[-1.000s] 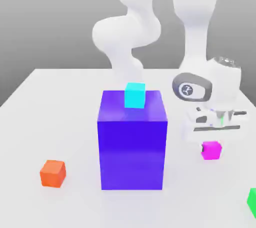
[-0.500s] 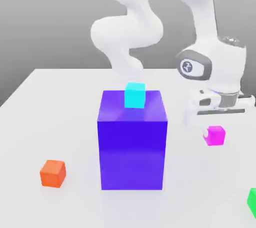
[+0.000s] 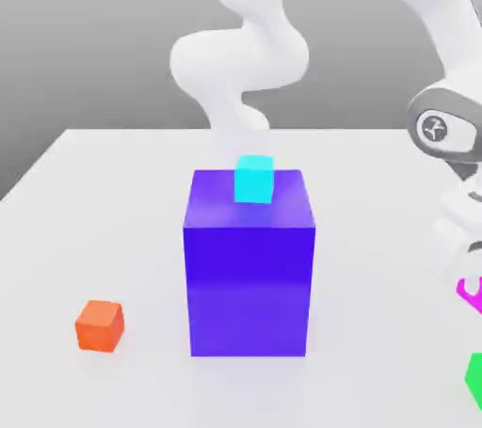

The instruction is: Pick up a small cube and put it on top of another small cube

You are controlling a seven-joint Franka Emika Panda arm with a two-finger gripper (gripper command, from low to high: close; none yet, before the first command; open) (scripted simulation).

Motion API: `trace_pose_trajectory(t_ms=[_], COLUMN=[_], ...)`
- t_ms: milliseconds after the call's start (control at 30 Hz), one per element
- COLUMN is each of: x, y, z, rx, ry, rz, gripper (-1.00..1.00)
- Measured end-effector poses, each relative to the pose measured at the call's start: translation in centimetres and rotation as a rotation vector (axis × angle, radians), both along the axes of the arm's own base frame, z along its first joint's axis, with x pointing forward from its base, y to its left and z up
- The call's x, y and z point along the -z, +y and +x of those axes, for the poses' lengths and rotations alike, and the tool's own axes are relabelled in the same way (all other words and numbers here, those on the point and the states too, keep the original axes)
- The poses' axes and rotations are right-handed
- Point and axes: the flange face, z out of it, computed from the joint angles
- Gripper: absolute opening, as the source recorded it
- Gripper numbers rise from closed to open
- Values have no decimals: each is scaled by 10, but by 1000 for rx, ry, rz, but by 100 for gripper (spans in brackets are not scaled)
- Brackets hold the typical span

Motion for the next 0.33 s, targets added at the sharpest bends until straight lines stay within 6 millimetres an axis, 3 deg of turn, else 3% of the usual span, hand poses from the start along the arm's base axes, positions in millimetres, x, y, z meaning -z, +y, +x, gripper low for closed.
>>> trace_pose_trajectory(t_ms=[67,100,200,233,333], x=[-4,4,46,53,53], y=[0,0,0,0,0], z=[24,30,35,34,34], rx=[-29,-35,-41,-42,-42], ry=[-6,-7,-9,-9,-9], rz=[-3,-4,-5,-5,-5], gripper=[-100,-100,-100,100,100])
